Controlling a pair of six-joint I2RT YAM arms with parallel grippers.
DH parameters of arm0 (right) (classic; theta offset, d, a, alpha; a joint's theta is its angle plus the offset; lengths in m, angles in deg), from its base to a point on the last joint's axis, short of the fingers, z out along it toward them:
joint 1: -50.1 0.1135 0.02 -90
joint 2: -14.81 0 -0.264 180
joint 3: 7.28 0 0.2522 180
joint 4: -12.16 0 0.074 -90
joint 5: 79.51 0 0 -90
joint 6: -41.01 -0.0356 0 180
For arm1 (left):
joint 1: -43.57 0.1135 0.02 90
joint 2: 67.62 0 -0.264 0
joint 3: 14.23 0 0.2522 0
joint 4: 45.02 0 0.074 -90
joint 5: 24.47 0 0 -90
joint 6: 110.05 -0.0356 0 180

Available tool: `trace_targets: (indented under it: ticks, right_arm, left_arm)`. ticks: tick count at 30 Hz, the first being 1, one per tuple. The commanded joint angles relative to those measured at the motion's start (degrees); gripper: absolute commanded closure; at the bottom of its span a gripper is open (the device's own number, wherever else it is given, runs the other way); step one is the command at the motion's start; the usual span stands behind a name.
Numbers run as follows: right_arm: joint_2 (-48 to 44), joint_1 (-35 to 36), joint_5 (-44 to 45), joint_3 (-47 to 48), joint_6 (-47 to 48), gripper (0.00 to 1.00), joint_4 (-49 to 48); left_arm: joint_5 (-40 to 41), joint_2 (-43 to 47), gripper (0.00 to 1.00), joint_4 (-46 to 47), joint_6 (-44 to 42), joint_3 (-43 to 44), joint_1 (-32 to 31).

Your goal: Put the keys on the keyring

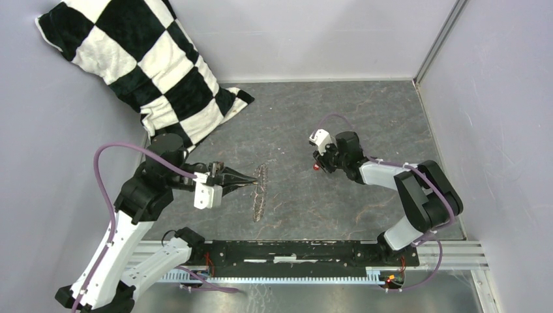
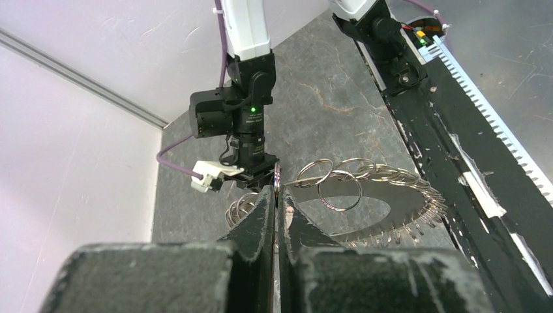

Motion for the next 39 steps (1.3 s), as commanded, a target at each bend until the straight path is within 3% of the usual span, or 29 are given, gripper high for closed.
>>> trace_targets:
  ticks: [1, 15, 23, 25, 29, 34, 37, 39]
  right_arm:
    - [1.6, -0.3, 0.3, 2.7, 0.9, 0.63, 1.9]
    - [4.2, -0.4, 2.1, 5.8, 0.3, 0.77, 3.5]
    - [4.5, -0.4, -2.9, 7.6, -1.9, 0.99, 2.9]
    - [4.2, -0.3, -4.0, 7.9, -2.9, 0.99, 2.2]
    - [2.5, -0.4, -5.0, 8.0, -4.5, 0.99, 0.7]
    - [0.3, -0.7, 0.1, 8.0, -2.7, 0.98, 2.4]
    - [0.0, -0.8, 5.3, 6.9, -0.3, 0.71, 4.4]
    - [0.3, -0.8, 6.5, 6.8, 0.7, 0.66, 5.7]
  left_arm:
    - [-1.8, 0.1, 0.98, 1.1, 2.0, 2.6, -0.1]
    - [-2.3, 0.8, 0.98, 1.1, 3.2, 3.4, -0.1]
    - [-2.7, 0.4, 0.98, 1.1, 3.5, 3.8, -0.1]
    - [-2.8, 0.4, 0.98, 1.1, 3.8, 3.9, -0.1]
    - [-2.8, 0.5, 0.98, 1.1, 4.3, 3.9, -0.1]
    - [-2.7, 0.5, 0.98, 1.1, 4.5, 3.8, -0.1]
    - [-2.8, 0.6, 0.98, 1.1, 4.6, 3.8, -0.1]
    - [-2.7, 0.6, 0.98, 1.1, 4.3, 3.6, -0.1]
